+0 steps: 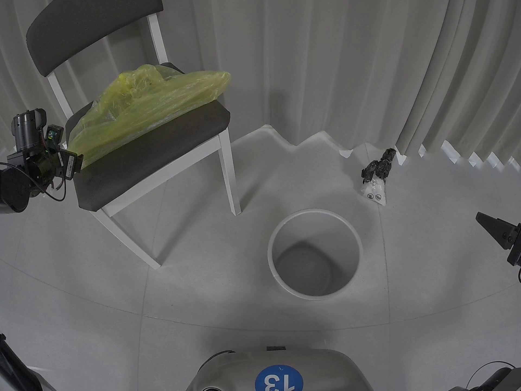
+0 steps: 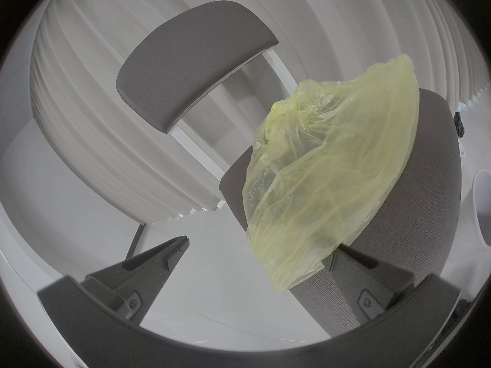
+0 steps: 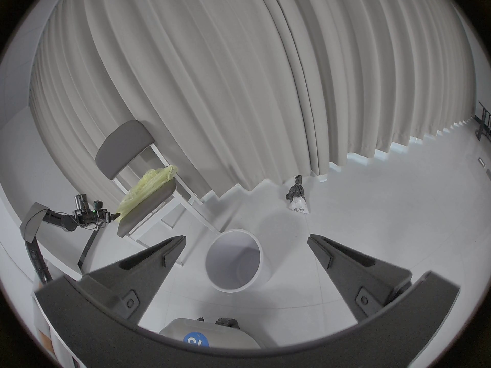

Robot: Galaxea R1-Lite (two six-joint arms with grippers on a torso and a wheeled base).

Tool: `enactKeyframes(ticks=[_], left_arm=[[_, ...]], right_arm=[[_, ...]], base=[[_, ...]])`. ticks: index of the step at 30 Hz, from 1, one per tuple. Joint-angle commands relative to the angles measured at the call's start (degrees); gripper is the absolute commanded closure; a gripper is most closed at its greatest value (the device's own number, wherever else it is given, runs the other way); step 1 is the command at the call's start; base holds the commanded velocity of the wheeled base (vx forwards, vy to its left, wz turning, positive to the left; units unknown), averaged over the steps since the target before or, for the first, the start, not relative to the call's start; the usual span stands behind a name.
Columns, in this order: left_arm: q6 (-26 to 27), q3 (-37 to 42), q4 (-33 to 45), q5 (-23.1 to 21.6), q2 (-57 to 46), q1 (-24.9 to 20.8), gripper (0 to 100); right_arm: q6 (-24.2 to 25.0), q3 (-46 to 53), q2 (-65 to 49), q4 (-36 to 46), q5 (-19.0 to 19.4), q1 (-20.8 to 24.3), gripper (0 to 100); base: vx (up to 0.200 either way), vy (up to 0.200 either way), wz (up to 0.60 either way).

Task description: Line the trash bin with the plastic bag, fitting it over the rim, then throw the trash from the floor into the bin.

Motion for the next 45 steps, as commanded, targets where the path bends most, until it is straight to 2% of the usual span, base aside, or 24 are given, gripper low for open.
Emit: enactKeyframes(ticks=[1, 10, 19, 27, 33, 45], left_arm=[[0.0, -0.3, -0.1, 0.1, 0.1, -0.1, 0], [-0.8, 1.0, -5.1, 0.5, 1.4, -0.6, 0], [-0.3, 3.9, -6.9, 0.9, 1.3, -1.6, 0], [1.2, 6.3, -17.1, 3.3, 4.2, -2.3, 0], [2.3, 6.6, -17.8, 3.5, 4.0, -2.0, 0], [2.8, 6.1, -18.6, 3.7, 4.3, -1.4, 0]], right_arm=[[0.0, 1.0, 0.1, -0.7, 0.0, 0.2, 0], [0.3, 3.6, -0.2, -5.0, 2.4, 0.3, 0], [0.3, 4.1, -0.1, -5.5, 2.5, 0.3, 0], [0.3, 5.2, -0.9, -5.8, 2.6, 0.3, 0], [0.3, 5.5, -1.8, -5.8, 4.2, 0.3, 0], [0.3, 5.9, -2.0, -5.8, 4.2, 0.3, 0]], base=[[0.000, 0.000, 0.00], [0.000, 0.000, 0.00], [0.000, 0.000, 0.00], [0.000, 0.000, 0.00], [0.000, 0.000, 0.00], [0.000, 0.000, 0.00]])
